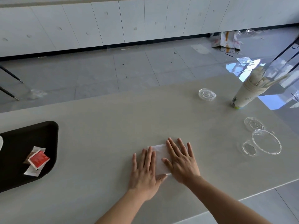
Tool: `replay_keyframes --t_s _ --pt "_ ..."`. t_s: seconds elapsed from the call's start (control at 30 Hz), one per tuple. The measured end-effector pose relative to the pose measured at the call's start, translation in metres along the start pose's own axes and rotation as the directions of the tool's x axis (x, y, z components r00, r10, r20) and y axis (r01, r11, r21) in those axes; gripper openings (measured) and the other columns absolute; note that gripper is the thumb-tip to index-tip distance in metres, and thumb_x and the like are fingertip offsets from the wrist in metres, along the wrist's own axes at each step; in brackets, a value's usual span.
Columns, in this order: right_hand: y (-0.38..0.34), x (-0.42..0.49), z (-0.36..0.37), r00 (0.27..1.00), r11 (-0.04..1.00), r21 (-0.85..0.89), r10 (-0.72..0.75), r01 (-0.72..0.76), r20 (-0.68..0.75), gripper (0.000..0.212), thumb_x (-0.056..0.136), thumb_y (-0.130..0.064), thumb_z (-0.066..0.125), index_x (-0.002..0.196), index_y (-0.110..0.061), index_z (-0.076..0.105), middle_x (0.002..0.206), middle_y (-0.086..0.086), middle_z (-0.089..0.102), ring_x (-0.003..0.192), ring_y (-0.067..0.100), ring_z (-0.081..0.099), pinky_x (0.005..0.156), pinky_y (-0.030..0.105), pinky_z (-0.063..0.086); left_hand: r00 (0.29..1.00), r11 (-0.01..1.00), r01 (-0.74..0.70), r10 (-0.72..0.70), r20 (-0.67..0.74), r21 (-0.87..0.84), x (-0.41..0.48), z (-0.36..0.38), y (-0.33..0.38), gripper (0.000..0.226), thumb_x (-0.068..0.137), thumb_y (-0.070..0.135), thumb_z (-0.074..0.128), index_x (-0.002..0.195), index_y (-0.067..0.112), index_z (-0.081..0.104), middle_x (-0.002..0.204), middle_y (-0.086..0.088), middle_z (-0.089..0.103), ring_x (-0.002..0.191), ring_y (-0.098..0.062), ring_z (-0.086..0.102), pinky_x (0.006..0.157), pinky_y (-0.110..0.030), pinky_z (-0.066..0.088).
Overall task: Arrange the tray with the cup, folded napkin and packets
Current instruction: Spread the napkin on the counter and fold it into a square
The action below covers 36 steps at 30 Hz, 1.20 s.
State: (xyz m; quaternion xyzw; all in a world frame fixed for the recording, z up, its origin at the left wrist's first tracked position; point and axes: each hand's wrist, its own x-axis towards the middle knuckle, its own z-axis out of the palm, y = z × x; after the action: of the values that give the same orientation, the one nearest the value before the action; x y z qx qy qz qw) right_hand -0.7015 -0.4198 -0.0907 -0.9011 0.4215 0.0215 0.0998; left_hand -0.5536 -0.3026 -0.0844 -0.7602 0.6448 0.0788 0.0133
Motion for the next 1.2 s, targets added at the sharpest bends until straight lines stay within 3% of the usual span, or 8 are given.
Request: replay_keyframes --t_s 0.1,0.17,0.3,0.4,0.63,0.83,0.93,1.2 --pt "0.001 0.001 -0.003 1.000 1.000 -0.005 -0.006 0.006 0.026 0.077 0.094 -0.072 0.003 0.156 -0.028 -0.006 0.163 -0.015 -0.005 0.151 0.018 -0.015 0.120 0.048 -0.011 0.996 0.995 0.068 -0.072 -0.053 -0.076 -0.007 -0.005 0.004 0.085 0.093 0.066 0.020 0.148 0.002 0.030 0.158 -0.015 0.024 0.145 -0.035 0.024 0.113 -0.057 0.015" --pt "0.002 0.002 -0.003 1.000 1.000 0.027 0.003 -0.004 0.023 0.077 0.093 -0.073 -0.001 0.155 -0.029 -0.009 0.163 -0.017 -0.008 0.150 0.016 -0.018 0.121 0.048 -0.012 0.968 0.962 0.198 -0.222 -0.117 -0.189 -0.013 -0.008 0.011 0.077 0.091 0.060 0.030 0.140 0.003 0.044 0.148 -0.019 0.043 0.134 -0.040 0.042 0.109 -0.054 0.032" --pt "0.002 0.000 -0.005 0.999 0.990 0.134 0.036 -0.036 0.002 0.074 0.090 -0.076 -0.001 0.150 -0.037 -0.021 0.159 -0.023 -0.016 0.148 0.009 -0.022 0.121 0.044 -0.015 0.891 0.883 0.373 -0.427 -0.157 -0.286 -0.018 -0.022 0.023 0.043 0.080 0.056 0.056 0.097 0.017 0.066 0.093 -0.008 0.058 0.088 -0.033 0.055 0.077 -0.044 0.046" --pt "0.005 0.000 -0.010 0.999 0.985 0.170 0.005 0.000 -0.032 0.069 0.095 -0.069 0.007 0.153 -0.038 -0.015 0.160 -0.024 -0.013 0.150 0.010 -0.018 0.121 0.042 -0.015 0.855 0.822 0.455 -0.511 -0.089 -0.344 -0.014 -0.030 0.027 0.040 0.064 0.050 0.079 0.089 0.020 0.067 0.086 -0.005 0.057 0.087 -0.031 0.054 0.074 -0.043 0.044" --pt "0.008 -0.007 -0.002 0.994 0.994 -0.018 -0.112 0.112 -0.006 0.065 0.100 -0.057 0.024 0.157 -0.026 0.016 0.164 -0.012 0.012 0.152 0.028 0.013 0.118 0.049 -0.001 0.815 0.701 0.478 -0.579 -0.030 -0.530 -0.001 -0.031 0.040 0.034 0.070 0.026 0.078 0.096 0.015 0.060 0.096 -0.007 0.064 0.098 -0.036 0.055 0.079 -0.043 0.039" --pt "0.010 -0.004 0.000 0.998 0.995 0.080 -0.054 0.053 0.009 0.070 0.097 -0.063 0.019 0.157 -0.030 0.008 0.164 -0.017 0.008 0.153 0.016 -0.004 0.120 0.041 -0.012 0.767 0.376 0.403 -0.636 0.084 -0.834 0.005 -0.042 0.038 0.024 0.076 0.009 0.064 0.095 0.022 0.054 0.089 -0.001 0.071 0.086 -0.030 0.065 0.069 -0.037 0.047" --pt "0.011 -0.001 -0.003 0.999 0.983 0.179 -0.033 0.037 -0.023 0.070 0.094 -0.061 0.021 0.156 -0.028 0.016 0.162 -0.015 0.022 0.152 0.014 0.002 0.121 0.037 -0.010 0.796 0.298 0.350 -0.595 0.114 -0.888 0.006 -0.049 0.029 0.036 0.073 0.002 0.057 0.096 0.029 0.054 0.089 0.007 0.068 0.081 -0.021 0.064 0.069 -0.034 0.051" --pt "0.010 0.004 -0.026 0.984 0.884 0.468 0.077 0.007 -0.161 0.060 0.088 -0.033 0.070 0.142 -0.015 0.050 0.120 -0.006 0.066 0.125 0.023 0.045 0.112 0.039 0.031 0.784 -0.191 0.307 -0.504 0.362 -0.932 0.016 -0.060 -0.002 0.041 0.059 0.007 0.057 0.089 0.032 0.069 0.091 -0.012 0.071 0.082 -0.032 0.067 0.072 -0.051 0.058"
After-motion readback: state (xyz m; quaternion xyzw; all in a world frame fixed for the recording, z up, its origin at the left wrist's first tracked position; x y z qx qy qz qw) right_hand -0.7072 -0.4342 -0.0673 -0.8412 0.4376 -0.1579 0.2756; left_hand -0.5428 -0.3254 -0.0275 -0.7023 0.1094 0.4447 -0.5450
